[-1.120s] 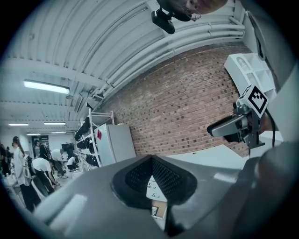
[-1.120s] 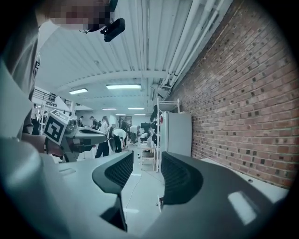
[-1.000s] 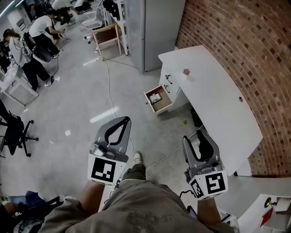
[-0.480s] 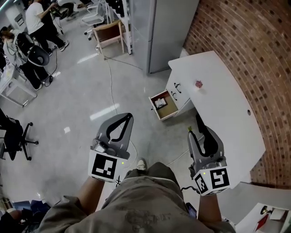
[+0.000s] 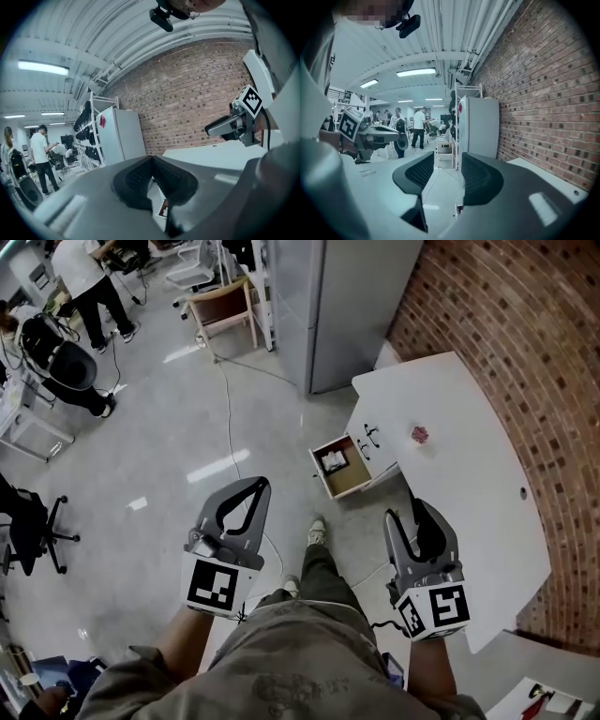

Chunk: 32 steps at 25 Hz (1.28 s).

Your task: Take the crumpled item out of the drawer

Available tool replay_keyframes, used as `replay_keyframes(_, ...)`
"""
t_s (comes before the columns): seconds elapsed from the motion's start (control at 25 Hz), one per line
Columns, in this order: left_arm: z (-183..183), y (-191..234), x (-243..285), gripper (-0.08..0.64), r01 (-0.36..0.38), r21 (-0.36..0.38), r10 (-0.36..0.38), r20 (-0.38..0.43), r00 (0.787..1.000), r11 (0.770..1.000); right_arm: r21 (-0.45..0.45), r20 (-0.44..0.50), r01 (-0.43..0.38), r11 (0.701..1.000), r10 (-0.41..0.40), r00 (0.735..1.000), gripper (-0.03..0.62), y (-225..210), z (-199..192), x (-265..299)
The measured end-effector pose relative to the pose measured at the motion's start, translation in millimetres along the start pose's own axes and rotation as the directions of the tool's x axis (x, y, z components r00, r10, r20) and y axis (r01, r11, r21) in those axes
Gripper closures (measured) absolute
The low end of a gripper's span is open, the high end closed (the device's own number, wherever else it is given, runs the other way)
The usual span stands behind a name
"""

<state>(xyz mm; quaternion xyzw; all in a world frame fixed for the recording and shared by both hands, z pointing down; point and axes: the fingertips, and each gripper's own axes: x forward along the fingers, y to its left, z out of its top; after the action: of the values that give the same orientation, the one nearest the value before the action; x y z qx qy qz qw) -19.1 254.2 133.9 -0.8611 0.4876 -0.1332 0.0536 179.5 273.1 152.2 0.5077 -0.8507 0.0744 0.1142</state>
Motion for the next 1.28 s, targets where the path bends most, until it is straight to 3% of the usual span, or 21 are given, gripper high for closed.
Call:
replay_keyframes(0.68, 4, 67, 161, 0.56, -0.04, 0.028, 0.042, -0.065, 0.997, 0.999, -0.009, -0.063, -0.102, 0.995, 0.101, 0.993, 0.382, -97, 16, 164)
replay_keyframes(1.28, 6, 102, 209, 0.56, -0.023, 0.054, 0.027, -0.073, 0.997, 0.998, 0.008, -0.053, -0.09, 0.996, 0.09, 0.995, 0.382, -118, 28, 215)
